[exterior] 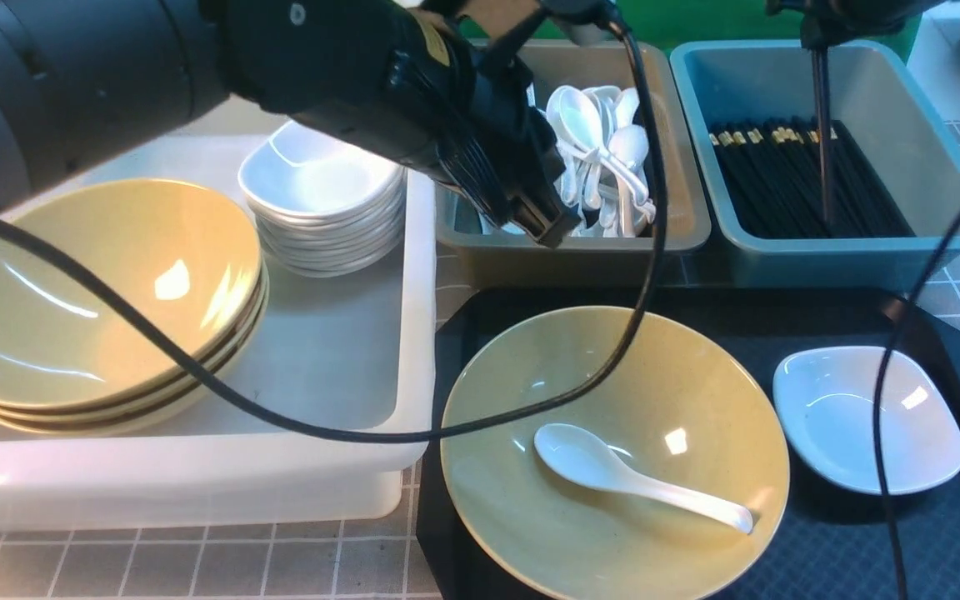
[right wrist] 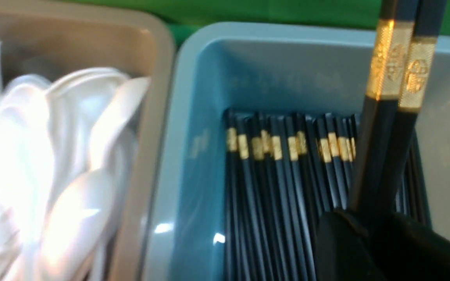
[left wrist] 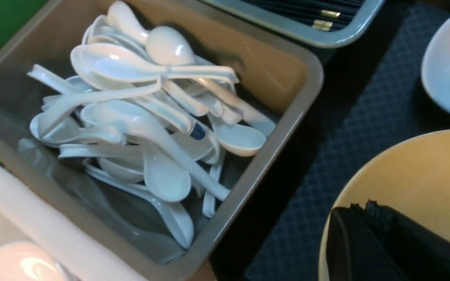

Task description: On grey table put chopsticks spoon bowls plates into blue grey white boxes.

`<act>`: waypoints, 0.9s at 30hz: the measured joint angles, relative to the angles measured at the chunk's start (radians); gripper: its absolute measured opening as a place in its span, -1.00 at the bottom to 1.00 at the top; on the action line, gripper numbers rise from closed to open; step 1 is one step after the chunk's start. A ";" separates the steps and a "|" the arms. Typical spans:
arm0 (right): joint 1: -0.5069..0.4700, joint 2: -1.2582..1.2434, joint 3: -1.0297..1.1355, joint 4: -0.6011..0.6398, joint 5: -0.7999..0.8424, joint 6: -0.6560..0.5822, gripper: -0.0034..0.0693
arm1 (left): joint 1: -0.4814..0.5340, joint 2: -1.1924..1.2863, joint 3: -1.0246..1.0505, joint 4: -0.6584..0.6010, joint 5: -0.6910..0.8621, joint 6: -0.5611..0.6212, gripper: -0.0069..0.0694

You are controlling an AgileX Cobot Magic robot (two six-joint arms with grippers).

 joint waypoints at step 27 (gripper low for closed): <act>0.294 -0.414 0.296 0.269 0.372 -0.474 0.16 | 0.099 -0.552 0.466 -0.089 0.219 -0.042 -0.84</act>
